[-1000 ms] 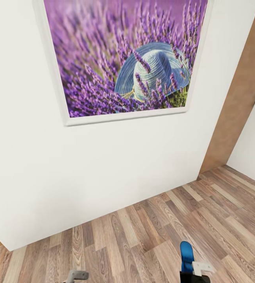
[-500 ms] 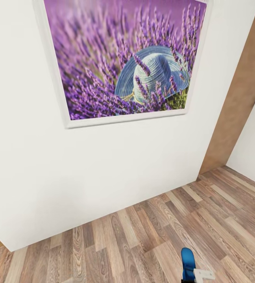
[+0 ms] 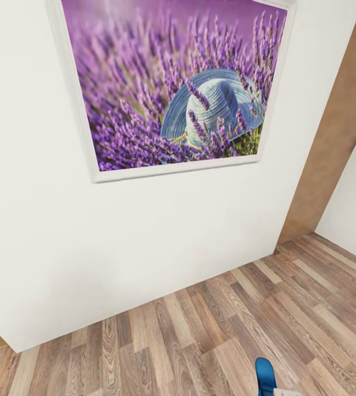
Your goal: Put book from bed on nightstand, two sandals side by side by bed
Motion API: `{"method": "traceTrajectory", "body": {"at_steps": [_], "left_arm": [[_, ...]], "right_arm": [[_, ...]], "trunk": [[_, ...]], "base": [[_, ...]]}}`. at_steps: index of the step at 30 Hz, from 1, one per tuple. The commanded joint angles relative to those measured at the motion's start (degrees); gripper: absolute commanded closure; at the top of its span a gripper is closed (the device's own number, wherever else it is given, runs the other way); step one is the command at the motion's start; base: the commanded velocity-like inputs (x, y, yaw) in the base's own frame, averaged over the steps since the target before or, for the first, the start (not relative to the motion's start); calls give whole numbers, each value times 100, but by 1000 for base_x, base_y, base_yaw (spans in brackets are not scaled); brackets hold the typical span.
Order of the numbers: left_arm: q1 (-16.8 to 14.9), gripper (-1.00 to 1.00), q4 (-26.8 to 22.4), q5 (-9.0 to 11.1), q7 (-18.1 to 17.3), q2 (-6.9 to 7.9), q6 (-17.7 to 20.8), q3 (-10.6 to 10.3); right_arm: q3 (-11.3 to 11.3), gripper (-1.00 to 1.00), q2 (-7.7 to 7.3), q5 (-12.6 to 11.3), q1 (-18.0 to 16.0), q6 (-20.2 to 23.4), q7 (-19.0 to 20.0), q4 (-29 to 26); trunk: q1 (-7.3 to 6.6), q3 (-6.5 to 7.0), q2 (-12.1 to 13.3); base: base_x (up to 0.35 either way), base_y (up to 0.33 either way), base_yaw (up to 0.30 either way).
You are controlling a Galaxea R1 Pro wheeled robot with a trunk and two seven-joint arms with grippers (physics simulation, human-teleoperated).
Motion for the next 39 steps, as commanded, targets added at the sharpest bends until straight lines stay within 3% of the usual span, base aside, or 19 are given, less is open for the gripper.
{"method": "traceTrajectory", "body": {"at_steps": [1,6,14,23,36,39], "left_arm": [[-2,-100,10,59,27,5,-40,-48],[3,-100,37,57,44,11,-308,-44],[4,-100,42,92,50,27,-408,-37],[4,-100,43,577,74,54,-468,-42],[9,-100,51,735,97,58,-475,-31],[11,-100,51,883,95,62,-480,99]], "right_arm": [[-36,100,-5,-7,-4,-30,4,16],[-35,100,-55,1,-1,-65,4,47],[-31,100,-74,2,0,-75,3,67],[-30,100,-84,-3,0,-76,3,75],[-30,100,-85,-4,0,-76,3,79],[-30,100,-85,-5,0,-76,3,79]], "trunk": [[-22,12,37],[-132,101,237],[-308,245,558],[-505,407,919],[-791,640,1440],[-857,694,1561]], "base": [[0,0,0],[0,0,0],[0,0,0],[0,0,0],[0,0,0],[0,0,0]]}}
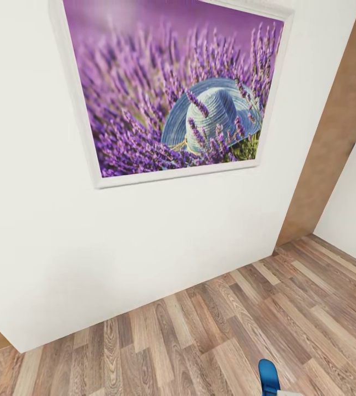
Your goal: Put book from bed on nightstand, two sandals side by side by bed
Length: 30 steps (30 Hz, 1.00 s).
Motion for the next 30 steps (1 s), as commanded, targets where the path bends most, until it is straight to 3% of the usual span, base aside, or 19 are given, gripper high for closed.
{"method": "traceTrajectory", "body": {"at_steps": [1,9,22,30], "left_arm": [[-3,-100,0,109,27,4,-27,24],[-2,-100,0,309,22,7,-101,357],[-2,-100,300,334,14,7,-205,393],[-2,-100,354,315,7,8,-461,390]], "right_arm": [[-42,100,1,-9,-5,-26,5,6],[-37,100,3,-6,-5,-26,5,7],[-27,100,9,1,-5,-26,5,7],[-32,100,2,2,-5,-26,5,7]], "trunk": [[-21,9,34],[-197,153,355],[-482,386,876],[-636,512,1157]], "base": [[0,0,0],[0,0,0],[0,0,0],[0,0,0]]}}
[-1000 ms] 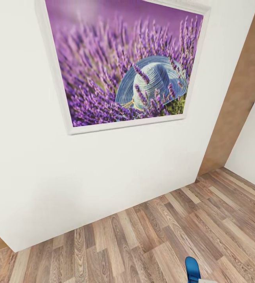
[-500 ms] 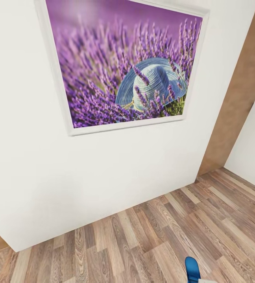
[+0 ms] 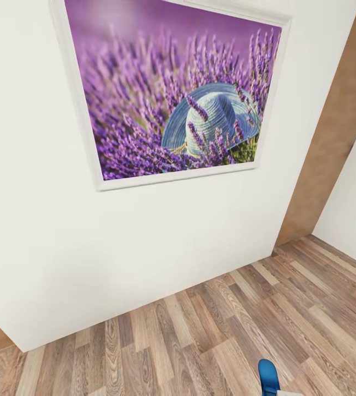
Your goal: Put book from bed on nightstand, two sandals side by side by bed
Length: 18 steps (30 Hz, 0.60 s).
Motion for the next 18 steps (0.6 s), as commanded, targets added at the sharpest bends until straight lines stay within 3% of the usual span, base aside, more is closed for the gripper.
{"method": "traceTrajectory", "body": {"at_steps": [1,12,18], "left_arm": [[-4,-100,1,39,27,4,-25,-51],[-2,-100,-13,36,24,2,-90,-98],[3,-100,0,33,20,2,-317,-108]], "right_arm": [[-42,100,1,-7,-6,-25,5,6],[-36,100,9,-4,-6,-25,5,6],[-34,100,9,-3,-6,-25,5,6]], "trunk": [[3,-12,-12],[3,-12,-12],[3,-12,-12]], "base": [[0,0,0],[0,0,0],[0,0,0]]}}
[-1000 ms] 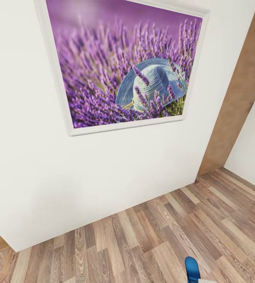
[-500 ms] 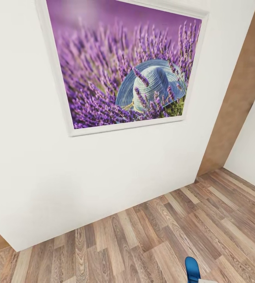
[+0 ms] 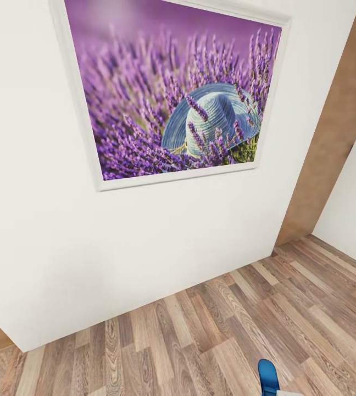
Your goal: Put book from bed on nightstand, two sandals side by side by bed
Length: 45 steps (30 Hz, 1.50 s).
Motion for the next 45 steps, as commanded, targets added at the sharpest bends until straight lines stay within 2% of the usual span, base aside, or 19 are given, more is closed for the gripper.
{"method": "traceTrajectory", "body": {"at_steps": [1,8,29,45], "left_arm": [[-4,-100,1,36,31,2,-45,-50],[-3,-100,5,36,32,2,-133,-53],[-2,-100,6,13,25,-23,-156,-65],[-2,-100,6,12,25,-29,-156,-79]], "right_arm": [[-42,100,1,-7,-6,-25,5,6],[-42,100,7,5,-6,-25,5,2],[-44,100,6,-5,-6,-25,5,-11],[-40,100,10,1,-6,-25,5,-10]], "trunk": [[3,-12,-12],[3,-12,-12],[3,-10,-12],[3,102,-12]], "base": [[0,0,0],[24,0,0],[144,0,2],[27,0,103]]}}
